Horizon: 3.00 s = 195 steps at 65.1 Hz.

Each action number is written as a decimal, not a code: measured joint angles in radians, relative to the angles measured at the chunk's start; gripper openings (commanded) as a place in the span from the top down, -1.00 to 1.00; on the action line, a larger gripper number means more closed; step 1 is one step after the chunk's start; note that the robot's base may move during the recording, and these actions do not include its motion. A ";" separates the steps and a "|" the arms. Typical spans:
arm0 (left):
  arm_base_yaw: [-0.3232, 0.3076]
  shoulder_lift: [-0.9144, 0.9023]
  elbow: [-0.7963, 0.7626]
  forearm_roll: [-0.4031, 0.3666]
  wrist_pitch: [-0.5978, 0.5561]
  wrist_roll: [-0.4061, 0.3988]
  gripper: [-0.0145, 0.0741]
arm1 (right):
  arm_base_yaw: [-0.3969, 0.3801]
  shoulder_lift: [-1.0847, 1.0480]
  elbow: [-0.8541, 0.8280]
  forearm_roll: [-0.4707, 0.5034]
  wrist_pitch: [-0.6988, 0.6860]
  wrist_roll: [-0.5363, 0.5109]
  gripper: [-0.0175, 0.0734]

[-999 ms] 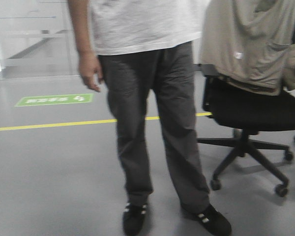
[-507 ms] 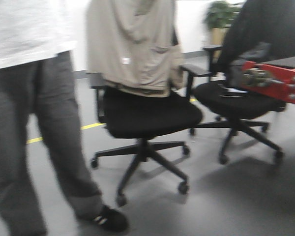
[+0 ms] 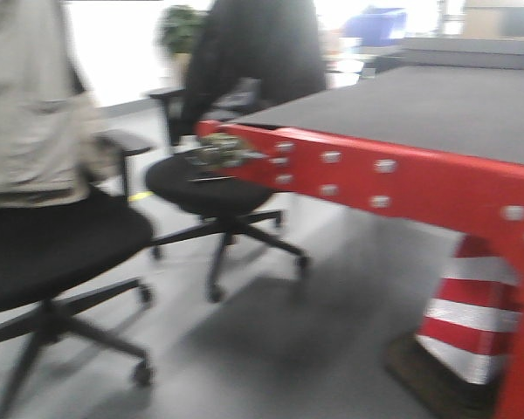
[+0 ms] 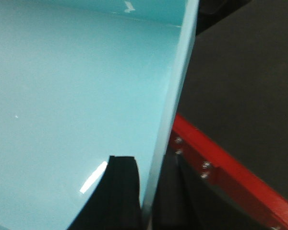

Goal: Fetch blue bin and place on conveyor start
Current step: 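Drive up to the red-framed conveyor holding the bin with both grippers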

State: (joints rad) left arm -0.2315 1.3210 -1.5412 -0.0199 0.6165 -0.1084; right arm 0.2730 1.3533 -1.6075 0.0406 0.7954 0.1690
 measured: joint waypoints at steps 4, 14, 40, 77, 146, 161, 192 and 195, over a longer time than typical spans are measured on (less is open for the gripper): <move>0.000 0.000 0.000 0.000 0.000 0.000 0.92 | 0.000 0.000 0.000 0.000 0.000 0.000 0.95; 0.000 0.000 0.000 0.000 0.000 0.000 0.92 | 0.000 0.000 0.000 0.000 0.000 0.000 0.95; 0.000 0.000 0.000 -0.002 0.000 0.000 0.92 | 0.000 -0.002 0.000 0.000 0.000 0.000 0.95; 0.000 0.000 0.000 -0.002 0.000 0.000 0.92 | 0.000 -0.003 0.000 0.000 0.002 0.000 0.95; 0.000 0.000 0.000 -0.002 0.000 0.000 0.92 | 0.000 -0.003 0.000 0.000 0.002 0.000 0.95; 0.000 0.000 0.000 -0.002 0.000 0.000 0.92 | 0.000 -0.003 0.000 0.000 0.002 0.000 0.95; 0.000 0.000 0.000 -0.002 0.000 0.000 0.92 | 0.000 -0.003 0.000 0.000 0.002 0.000 0.95; 0.000 0.000 0.000 -0.002 0.000 0.000 0.92 | 0.000 -0.003 0.000 0.000 0.002 0.000 0.95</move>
State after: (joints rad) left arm -0.2315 1.3210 -1.5412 -0.0219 0.6165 -0.1084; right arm 0.2730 1.3501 -1.6075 0.0406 0.7972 0.1690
